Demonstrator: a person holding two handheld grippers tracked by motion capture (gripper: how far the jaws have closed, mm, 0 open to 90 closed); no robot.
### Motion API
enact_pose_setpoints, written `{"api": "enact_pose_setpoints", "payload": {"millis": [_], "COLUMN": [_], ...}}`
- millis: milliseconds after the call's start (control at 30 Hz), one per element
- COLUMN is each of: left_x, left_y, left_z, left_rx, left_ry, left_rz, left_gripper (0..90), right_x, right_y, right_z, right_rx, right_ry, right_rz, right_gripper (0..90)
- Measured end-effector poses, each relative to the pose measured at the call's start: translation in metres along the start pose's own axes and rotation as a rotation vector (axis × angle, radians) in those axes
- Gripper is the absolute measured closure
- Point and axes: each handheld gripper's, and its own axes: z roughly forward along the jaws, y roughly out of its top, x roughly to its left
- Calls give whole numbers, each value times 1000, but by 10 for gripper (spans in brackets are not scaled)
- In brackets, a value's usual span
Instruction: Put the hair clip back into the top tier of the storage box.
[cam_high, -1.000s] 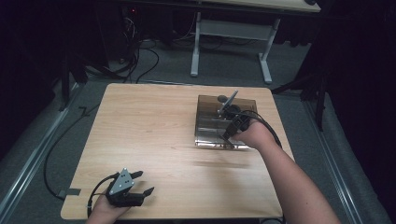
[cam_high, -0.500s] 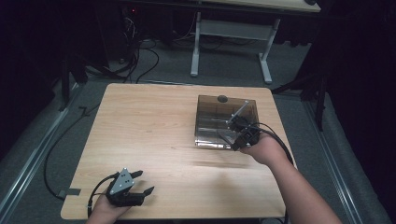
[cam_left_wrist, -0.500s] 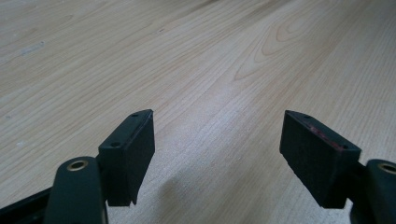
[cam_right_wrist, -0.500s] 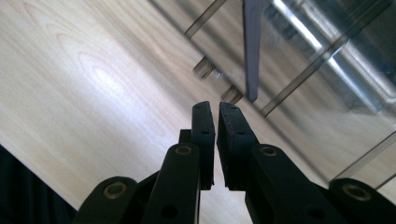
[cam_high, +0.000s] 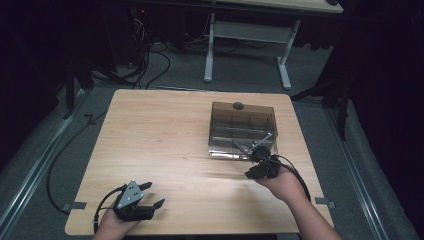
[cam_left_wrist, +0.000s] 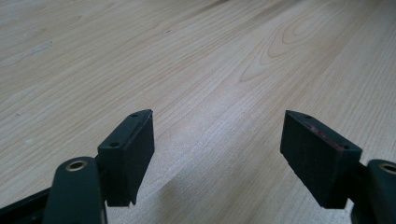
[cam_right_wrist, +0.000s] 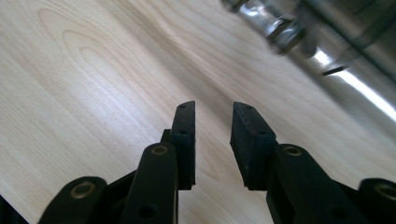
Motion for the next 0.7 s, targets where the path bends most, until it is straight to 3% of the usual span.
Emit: {"api": "enact_pose_setpoints", "payload": {"millis": [267,500,700], "left_x": [1,1,1], "left_y": [-1,-1,-1], "left_z": [-1,-1,-2], "left_rx": [-14,-21,-29], "left_ry": [-12,-3,8], "left_rz": [-3,-8,-18], "left_gripper": [263,261,260], "right_x": [1,4,9], "right_y": [-22,-57,-96], "right_z": [13,25,43], "right_rx": [-146,-367,-563], "right_ry": [11,1,-32], "right_rz": [18,31,87], "right_gripper": [594,549,529]}}
